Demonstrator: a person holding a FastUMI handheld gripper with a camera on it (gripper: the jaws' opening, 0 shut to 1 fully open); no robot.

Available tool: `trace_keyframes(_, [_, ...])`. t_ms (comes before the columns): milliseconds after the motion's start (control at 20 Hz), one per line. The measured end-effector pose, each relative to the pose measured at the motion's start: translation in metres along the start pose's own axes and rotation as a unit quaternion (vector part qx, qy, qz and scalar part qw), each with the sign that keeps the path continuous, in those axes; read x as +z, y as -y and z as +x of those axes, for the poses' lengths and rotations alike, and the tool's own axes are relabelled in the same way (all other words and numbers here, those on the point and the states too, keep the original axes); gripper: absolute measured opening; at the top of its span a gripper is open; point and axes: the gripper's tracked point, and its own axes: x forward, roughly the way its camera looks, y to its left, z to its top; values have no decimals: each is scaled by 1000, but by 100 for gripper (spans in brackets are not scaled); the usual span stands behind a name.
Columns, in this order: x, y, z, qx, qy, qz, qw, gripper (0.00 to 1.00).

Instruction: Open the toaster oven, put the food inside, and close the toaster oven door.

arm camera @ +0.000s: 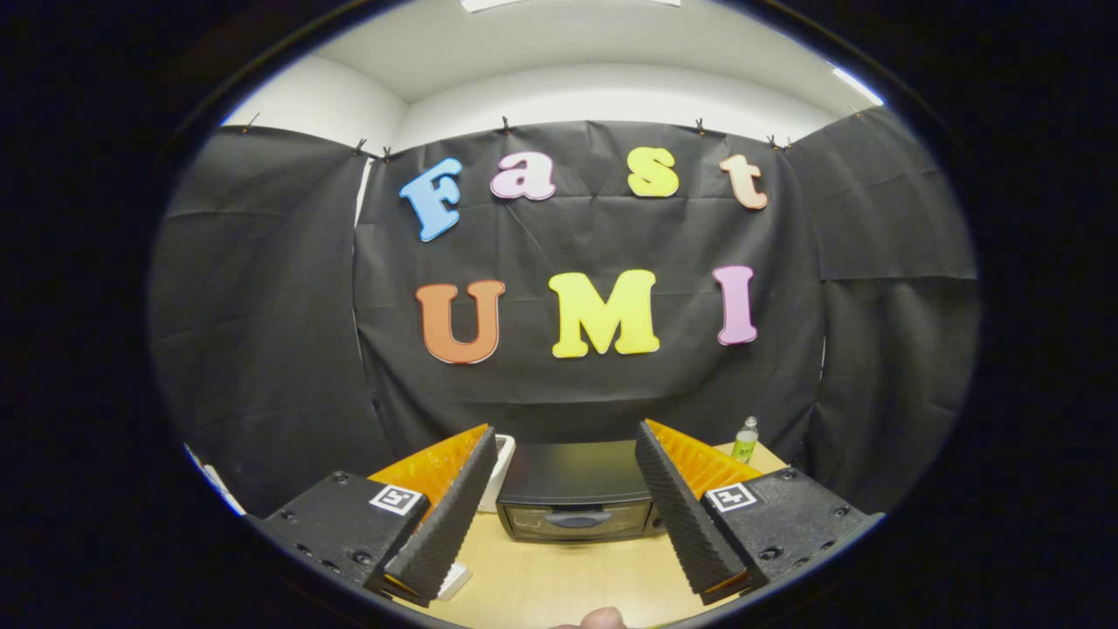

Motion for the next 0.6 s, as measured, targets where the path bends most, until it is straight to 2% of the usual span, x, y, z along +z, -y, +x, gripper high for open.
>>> trace_keyframes(600, [2, -2, 18, 4, -1, 7, 1000, 100])
